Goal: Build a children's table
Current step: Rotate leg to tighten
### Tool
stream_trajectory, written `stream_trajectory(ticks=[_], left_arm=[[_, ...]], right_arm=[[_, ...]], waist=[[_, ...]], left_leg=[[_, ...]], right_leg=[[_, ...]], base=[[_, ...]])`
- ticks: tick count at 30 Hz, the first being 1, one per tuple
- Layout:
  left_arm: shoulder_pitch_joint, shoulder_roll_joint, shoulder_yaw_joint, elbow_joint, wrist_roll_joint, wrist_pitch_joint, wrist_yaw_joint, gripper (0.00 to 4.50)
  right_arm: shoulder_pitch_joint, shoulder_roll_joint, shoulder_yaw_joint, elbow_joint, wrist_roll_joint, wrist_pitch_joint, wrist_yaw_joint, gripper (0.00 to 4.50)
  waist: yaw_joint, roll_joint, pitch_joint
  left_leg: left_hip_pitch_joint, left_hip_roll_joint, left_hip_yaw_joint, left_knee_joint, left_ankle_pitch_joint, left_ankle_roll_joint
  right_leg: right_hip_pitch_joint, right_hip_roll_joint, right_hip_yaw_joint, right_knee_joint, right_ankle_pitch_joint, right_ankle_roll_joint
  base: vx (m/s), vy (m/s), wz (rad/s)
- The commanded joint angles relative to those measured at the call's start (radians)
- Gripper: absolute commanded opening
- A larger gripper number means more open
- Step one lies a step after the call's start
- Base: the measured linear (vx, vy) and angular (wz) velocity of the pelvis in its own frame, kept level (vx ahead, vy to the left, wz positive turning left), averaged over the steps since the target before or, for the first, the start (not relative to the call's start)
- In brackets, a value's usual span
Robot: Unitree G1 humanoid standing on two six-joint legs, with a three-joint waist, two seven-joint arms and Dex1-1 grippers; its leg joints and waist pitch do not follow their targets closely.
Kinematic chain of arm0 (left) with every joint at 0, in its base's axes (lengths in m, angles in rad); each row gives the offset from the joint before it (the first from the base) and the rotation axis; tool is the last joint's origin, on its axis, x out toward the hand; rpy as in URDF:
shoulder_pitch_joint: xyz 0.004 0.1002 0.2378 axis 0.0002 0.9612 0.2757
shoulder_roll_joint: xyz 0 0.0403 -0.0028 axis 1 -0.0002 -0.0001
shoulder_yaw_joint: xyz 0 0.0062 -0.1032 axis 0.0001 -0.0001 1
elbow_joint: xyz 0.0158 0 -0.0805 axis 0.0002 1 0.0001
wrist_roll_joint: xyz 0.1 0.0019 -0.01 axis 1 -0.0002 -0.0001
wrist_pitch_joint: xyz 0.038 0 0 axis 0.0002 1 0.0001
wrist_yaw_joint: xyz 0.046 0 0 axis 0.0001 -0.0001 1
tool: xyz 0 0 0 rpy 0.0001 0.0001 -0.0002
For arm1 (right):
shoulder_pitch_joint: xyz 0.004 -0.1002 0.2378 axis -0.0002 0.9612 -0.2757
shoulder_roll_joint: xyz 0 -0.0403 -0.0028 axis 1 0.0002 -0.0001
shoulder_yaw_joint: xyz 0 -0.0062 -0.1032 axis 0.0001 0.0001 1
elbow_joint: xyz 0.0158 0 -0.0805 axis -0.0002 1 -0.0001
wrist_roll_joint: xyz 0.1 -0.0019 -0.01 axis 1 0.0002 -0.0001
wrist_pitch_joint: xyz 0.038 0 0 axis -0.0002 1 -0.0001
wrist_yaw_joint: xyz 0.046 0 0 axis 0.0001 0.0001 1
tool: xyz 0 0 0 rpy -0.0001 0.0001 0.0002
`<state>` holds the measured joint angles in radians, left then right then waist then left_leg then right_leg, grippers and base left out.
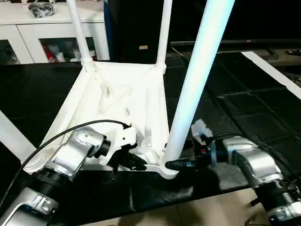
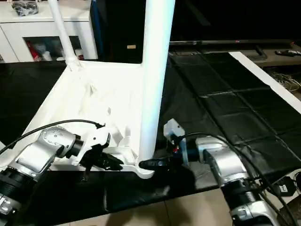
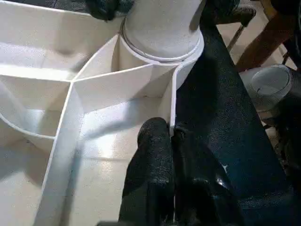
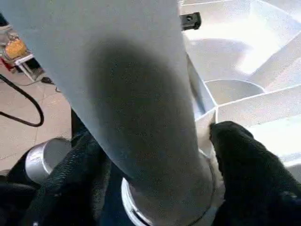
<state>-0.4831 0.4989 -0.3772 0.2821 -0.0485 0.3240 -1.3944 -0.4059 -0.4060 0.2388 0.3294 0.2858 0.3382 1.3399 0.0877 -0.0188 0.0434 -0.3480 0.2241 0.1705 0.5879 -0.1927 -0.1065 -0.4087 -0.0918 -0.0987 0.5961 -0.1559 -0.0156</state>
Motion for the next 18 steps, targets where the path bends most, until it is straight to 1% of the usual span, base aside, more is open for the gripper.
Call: stream_trajectory(ticks=[1,3,5,6,7,8,9,11,12,13,14,15,16,17,18], left_arm=[[-0.007,-0.003,-0.008,-0.014,-0.023,0.007,-0.018,0.00],[-0.008,-0.003,-0.008,-0.013,-0.023,0.007,-0.018,0.00],[-0.008,-0.003,-0.009,-0.013,-0.023,0.006,-0.018,0.00],[-0.009,-0.004,-0.008,-0.010,-0.024,0.007,-0.016,0.00],[-0.009,-0.005,-0.008,-0.009,-0.024,0.008,-0.015,0.00],[-0.011,-0.007,-0.006,-0.005,-0.025,0.010,-0.012,0.00],[-0.011,-0.007,-0.006,-0.004,-0.025,0.010,-0.012,0.00],[-0.011,-0.008,-0.006,-0.003,-0.025,0.010,-0.010,0.00],[-0.012,-0.009,-0.005,0.000,-0.024,0.012,-0.007,0.00],[-0.014,-0.013,-0.003,0.004,-0.023,0.017,0.000,0.00],[-0.014,-0.014,-0.003,0.005,-0.023,0.019,0.001,0.00],[-0.015,-0.020,0.000,0.006,-0.025,0.026,0.009,0.00],[-0.017,-0.028,0.005,0.006,-0.029,0.035,0.019,0.00],[-0.020,-0.045,0.014,0.005,-0.034,0.049,0.042,0.00],[-0.023,-0.066,0.025,0.003,-0.040,0.068,0.069,0.00]], right_arm=[[-0.024,-0.004,-0.002,0.008,0.011,0.000,0.015,3.01],[-0.026,-0.002,-0.001,0.011,0.013,0.003,0.022,2.85],[-0.026,-0.001,0.000,0.016,0.014,0.001,0.026,2.80],[-0.020,0.002,0.004,0.015,0.016,0.003,0.029,2.59],[-0.019,0.003,0.005,0.015,0.017,0.003,0.030,2.59],[-0.011,0.007,0.008,0.009,0.022,0.009,0.034,2.49],[-0.010,0.007,0.009,0.008,0.022,0.010,0.035,2.42],[-0.006,0.009,0.009,0.003,0.025,0.013,0.036,2.33],[0.001,0.014,0.009,-0.004,0.029,0.018,0.034,2.31],[0.012,0.023,0.007,-0.013,0.034,0.024,0.026,2.29],[0.014,0.026,0.007,-0.015,0.035,0.025,0.024,2.27],[0.024,0.032,0.005,-0.021,0.038,0.031,0.015,2.26],[0.033,0.038,0.003,-0.028,0.038,0.038,0.000,2.25],[0.049,0.045,0.000,-0.041,0.039,0.047,-0.023,2.24],[0.070,0.055,-0.004,-0.057,0.040,0.058,-0.053,2.24]], waist=[[-0.001,0.002,-0.061],[-0.001,0.001,-0.061],[0.000,0.001,-0.060],[0.000,0.001,-0.060],[0.000,0.001,-0.061],[-0.001,0.003,-0.061],[-0.001,0.002,-0.060],[-0.001,0.004,-0.061],[0.000,0.010,-0.060],[-0.001,0.007,-0.060],[-0.001,0.009,-0.060],[-0.001,0.007,-0.060],[-0.001,0.008,-0.061],[-0.001,0.007,-0.060],[0.000,0.009,-0.058]], left_leg=[[-0.002,0.007,0.007,-0.070,-0.194,0.036],[-0.002,0.007,0.007,-0.070,-0.195,0.036],[-0.002,0.007,0.007,-0.070,-0.200,0.036],[-0.002,0.007,0.007,-0.070,-0.196,0.036],[-0.002,0.007,0.007,-0.070,-0.197,0.036],[-0.001,0.007,0.007,-0.070,-0.198,0.034],[-0.002,0.007,0.007,-0.070,-0.199,0.034],[-0.001,0.007,0.007,-0.070,-0.201,0.033],[0.000,0.007,0.006,-0.070,-0.206,0.031],[-0.001,0.007,0.007,-0.071,-0.209,0.031],[0.000,0.006,0.006,-0.071,-0.211,0.030],[0.000,0.007,0.006,-0.071,-0.215,0.029],[0.000,0.006,0.006,-0.071,-0.216,0.027],[0.000,0.007,0.006,-0.072,-0.218,0.027],[0.001,0.006,0.005,-0.072,-0.223,0.024]], right_leg=[[0.058,-0.045,0.046,-0.066,-0.298,-0.184],[0.058,-0.045,0.046,-0.066,-0.295,-0.187],[0.058,-0.045,0.046,-0.067,-0.305,-0.185],[0.058,-0.046,0.046,-0.067,-0.308,-0.183],[0.057,-0.045,0.046,-0.067,-0.309,-0.182],[0.057,-0.045,0.046,-0.067,-0.309,-0.182],[0.057,-0.045,0.046,-0.068,-0.310,-0.181],[0.057,-0.045,0.046,-0.068,-0.312,-0.182],[0.057,-0.045,0.046,-0.068,-0.316,-0.181],[0.057,-0.044,0.046,-0.070,-0.315,-0.180],[0.057,-0.044,0.046,-0.069,-0.315,-0.180],[0.057,-0.044,0.046,-0.070,-0.317,-0.179],[0.057,-0.045,0.046,-0.069,-0.315,-0.180],[0.057,-0.044,0.046,-0.071,-0.318,-0.179],[0.057,-0.044,0.046,-0.073,-0.327,-0.175]], base=[[0.000,0.000,0.00],[0.000,0.000,0.00],[0.000,0.000,0.00],[0.000,0.000,0.00],[0.000,0.000,0.00],[0.000,0.000,0.00],[0.000,0.000,0.00],[0.000,0.000,0.00],[0.000,0.000,0.00],[0.000,0.000,0.00],[0.000,0.000,0.00],[0.000,0.000,0.00],[0.000,0.000,0.00],[0.000,0.000,0.00],[0.000,0.000,0.00]])
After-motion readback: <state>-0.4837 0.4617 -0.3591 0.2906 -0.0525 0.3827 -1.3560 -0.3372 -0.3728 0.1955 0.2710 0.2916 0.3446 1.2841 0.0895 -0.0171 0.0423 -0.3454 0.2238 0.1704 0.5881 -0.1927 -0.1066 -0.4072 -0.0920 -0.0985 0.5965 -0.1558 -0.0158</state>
